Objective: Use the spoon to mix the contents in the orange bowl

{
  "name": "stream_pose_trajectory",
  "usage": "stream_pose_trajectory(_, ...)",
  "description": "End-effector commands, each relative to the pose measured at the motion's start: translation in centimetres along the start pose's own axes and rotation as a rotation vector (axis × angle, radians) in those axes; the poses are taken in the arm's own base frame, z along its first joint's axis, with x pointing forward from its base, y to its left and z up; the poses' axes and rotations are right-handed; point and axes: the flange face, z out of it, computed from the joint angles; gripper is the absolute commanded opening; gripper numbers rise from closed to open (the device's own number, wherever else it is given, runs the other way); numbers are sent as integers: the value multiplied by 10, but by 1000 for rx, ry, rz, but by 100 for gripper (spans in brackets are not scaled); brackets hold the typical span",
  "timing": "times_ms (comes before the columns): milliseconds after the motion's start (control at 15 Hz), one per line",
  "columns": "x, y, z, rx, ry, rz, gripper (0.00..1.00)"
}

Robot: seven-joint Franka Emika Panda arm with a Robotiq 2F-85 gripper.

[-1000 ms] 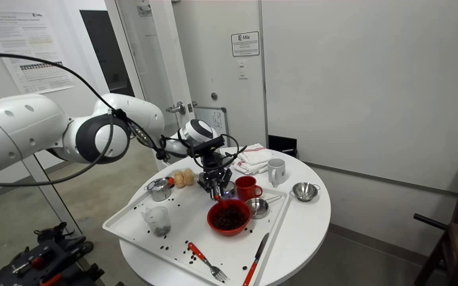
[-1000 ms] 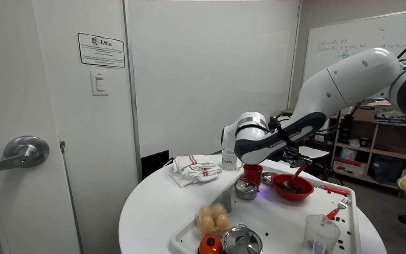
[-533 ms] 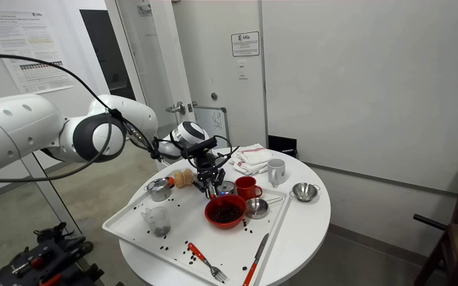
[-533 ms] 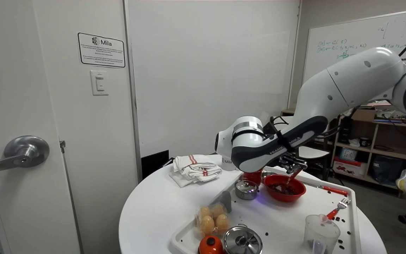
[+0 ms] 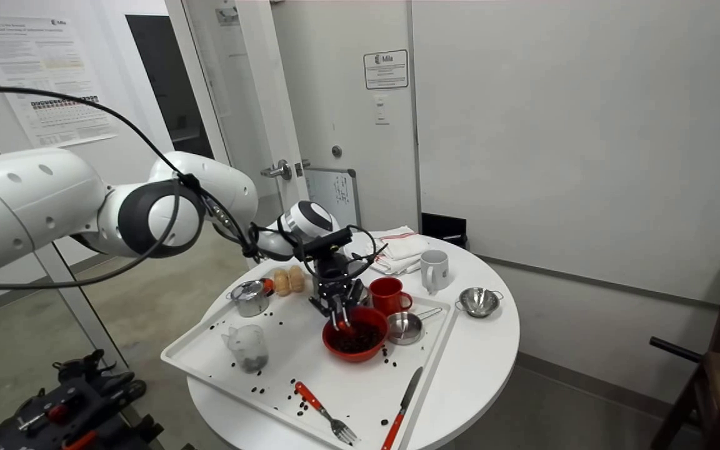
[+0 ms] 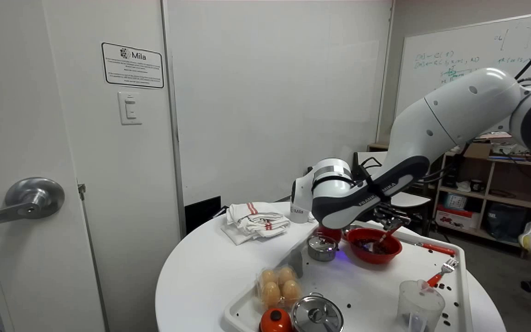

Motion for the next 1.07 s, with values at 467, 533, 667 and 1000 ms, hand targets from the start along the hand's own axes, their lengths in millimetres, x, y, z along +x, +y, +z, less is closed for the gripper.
stream_pose_trajectory(467,0,50,70,139,-67,81,8)
stream_pose_trajectory(533,-1,54,74,151,-71,94,8)
stream_pose_trajectory(667,-2,60,83,172,-77,116,9)
stream_pose_trajectory(1000,0,60,93,202,-81,134,8)
